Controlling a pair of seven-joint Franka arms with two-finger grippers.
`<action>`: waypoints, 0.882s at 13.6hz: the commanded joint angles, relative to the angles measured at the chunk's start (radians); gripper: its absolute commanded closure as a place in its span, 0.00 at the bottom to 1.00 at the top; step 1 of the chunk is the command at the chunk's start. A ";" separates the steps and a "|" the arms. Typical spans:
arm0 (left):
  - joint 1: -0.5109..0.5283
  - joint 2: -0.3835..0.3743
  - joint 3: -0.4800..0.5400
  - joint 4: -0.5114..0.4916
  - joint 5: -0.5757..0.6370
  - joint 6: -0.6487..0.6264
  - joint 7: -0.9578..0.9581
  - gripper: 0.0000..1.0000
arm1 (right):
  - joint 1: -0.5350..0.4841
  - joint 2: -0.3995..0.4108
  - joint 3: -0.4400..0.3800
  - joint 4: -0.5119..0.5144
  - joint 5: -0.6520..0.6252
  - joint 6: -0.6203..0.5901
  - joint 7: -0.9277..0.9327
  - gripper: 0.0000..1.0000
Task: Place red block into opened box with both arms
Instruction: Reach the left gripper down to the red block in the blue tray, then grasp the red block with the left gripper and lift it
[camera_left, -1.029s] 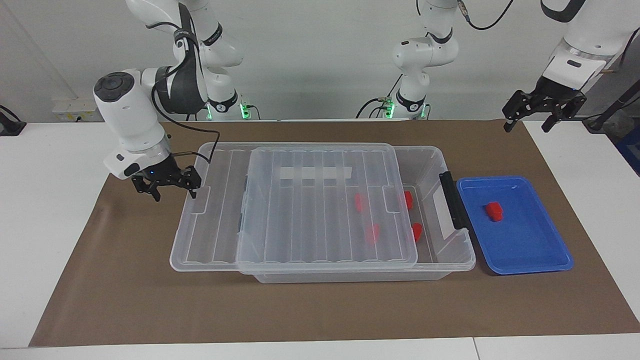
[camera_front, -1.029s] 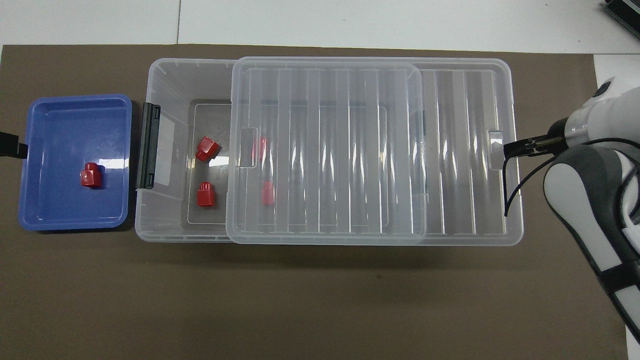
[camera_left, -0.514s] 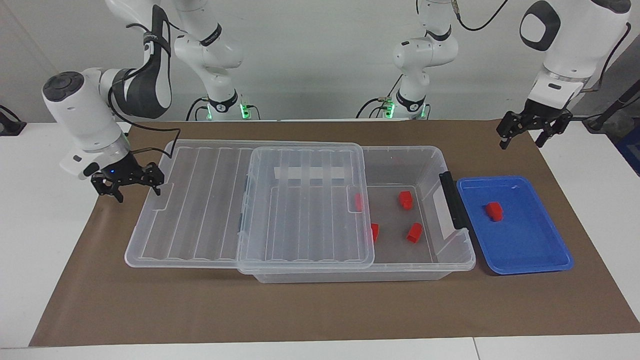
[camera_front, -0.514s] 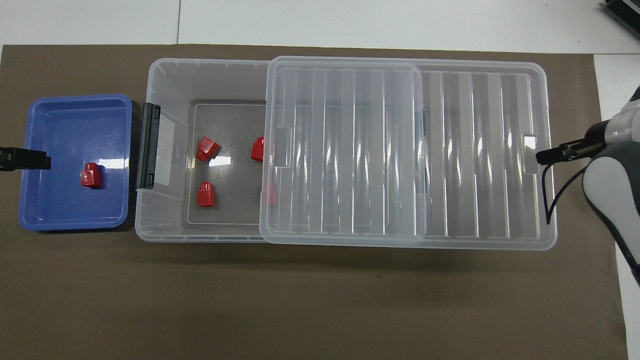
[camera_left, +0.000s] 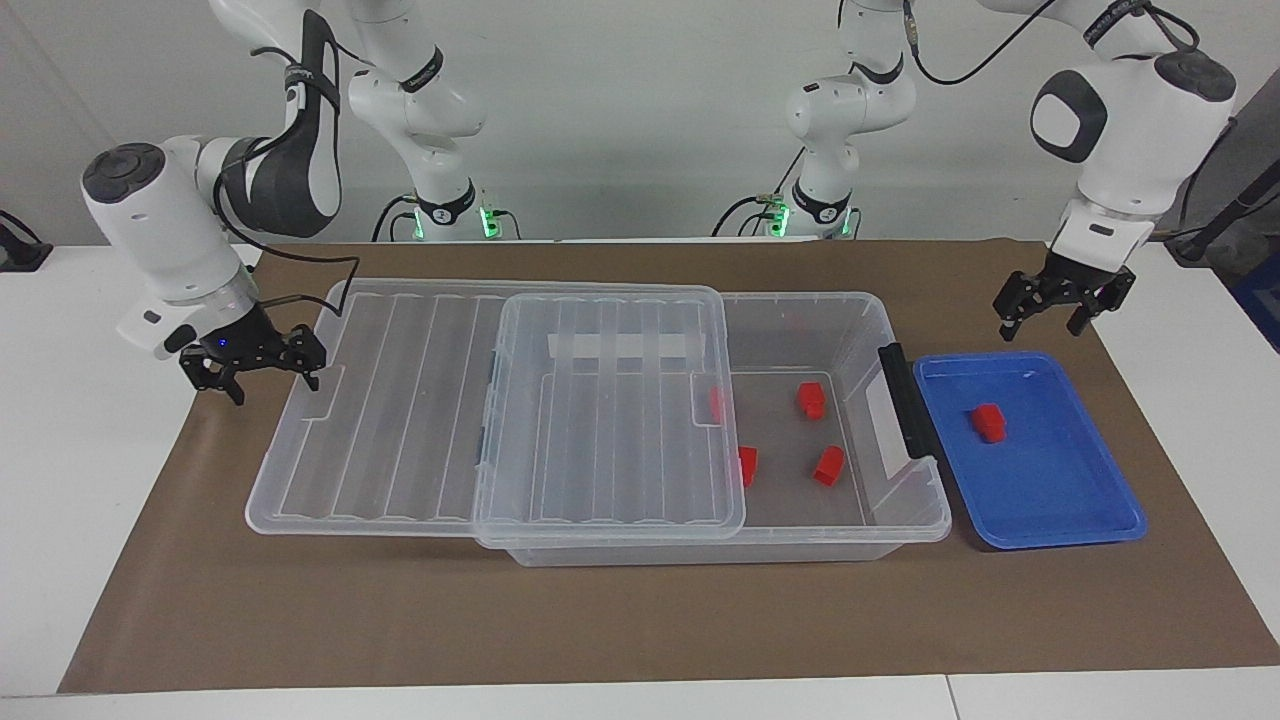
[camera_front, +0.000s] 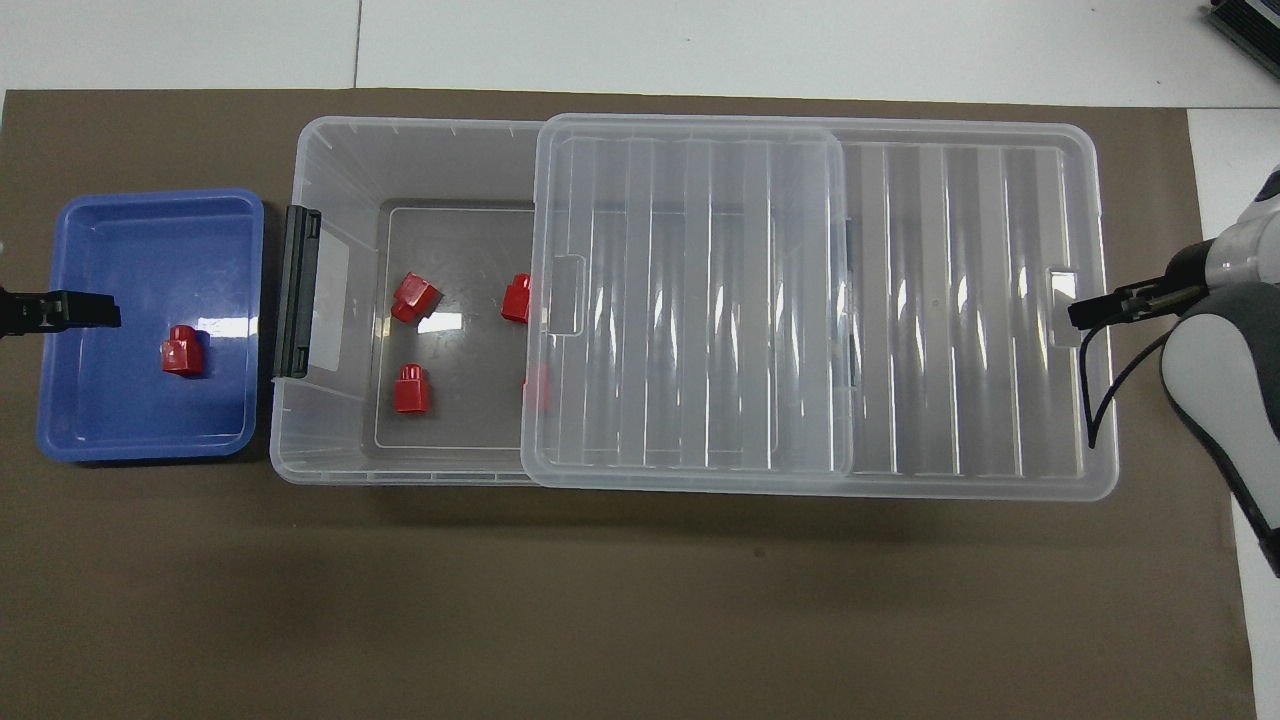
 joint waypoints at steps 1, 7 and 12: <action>0.003 0.039 -0.011 -0.025 0.013 0.050 -0.009 0.00 | 0.030 -0.032 0.005 0.001 -0.009 -0.037 0.080 0.01; 0.013 0.196 -0.009 -0.025 0.013 0.145 -0.050 0.00 | 0.139 -0.142 0.007 0.004 -0.009 -0.164 0.379 0.01; 0.007 0.227 -0.009 -0.050 0.013 0.181 -0.130 0.00 | 0.176 -0.178 0.007 0.064 0.009 -0.285 0.453 0.01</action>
